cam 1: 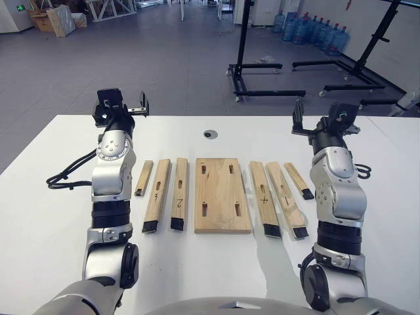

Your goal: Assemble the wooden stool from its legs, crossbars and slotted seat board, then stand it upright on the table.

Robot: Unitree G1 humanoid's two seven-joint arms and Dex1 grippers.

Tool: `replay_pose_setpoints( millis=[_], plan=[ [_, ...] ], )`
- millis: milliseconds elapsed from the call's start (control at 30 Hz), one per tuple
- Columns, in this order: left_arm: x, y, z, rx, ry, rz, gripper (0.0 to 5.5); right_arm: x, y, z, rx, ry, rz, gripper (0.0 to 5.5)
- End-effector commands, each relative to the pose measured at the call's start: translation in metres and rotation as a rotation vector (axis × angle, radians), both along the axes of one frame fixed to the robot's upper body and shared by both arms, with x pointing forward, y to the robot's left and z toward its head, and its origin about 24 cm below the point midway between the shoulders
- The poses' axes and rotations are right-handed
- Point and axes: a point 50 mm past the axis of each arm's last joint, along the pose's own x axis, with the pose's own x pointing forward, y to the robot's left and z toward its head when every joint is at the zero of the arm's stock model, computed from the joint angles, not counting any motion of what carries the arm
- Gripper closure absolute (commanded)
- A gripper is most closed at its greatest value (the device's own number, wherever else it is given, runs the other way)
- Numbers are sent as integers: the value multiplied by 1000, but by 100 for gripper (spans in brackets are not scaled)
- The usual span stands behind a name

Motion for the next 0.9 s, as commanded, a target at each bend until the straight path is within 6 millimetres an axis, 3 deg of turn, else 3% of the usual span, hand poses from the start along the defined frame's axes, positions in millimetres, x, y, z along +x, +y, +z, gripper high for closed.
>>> replay_pose_setpoints(
  millis=[33,733,900],
  plan=[
    [-3,2,-4,6,18,1,10,0,0,-1,-6,10,3,11],
    [-1,6,0,-3,15,20,10,-4,-27,0,-49,77,-5,11],
    [2,8,2,-1,13,21,10,-15,-43,-1,-82,136,45,11]
  ],
)
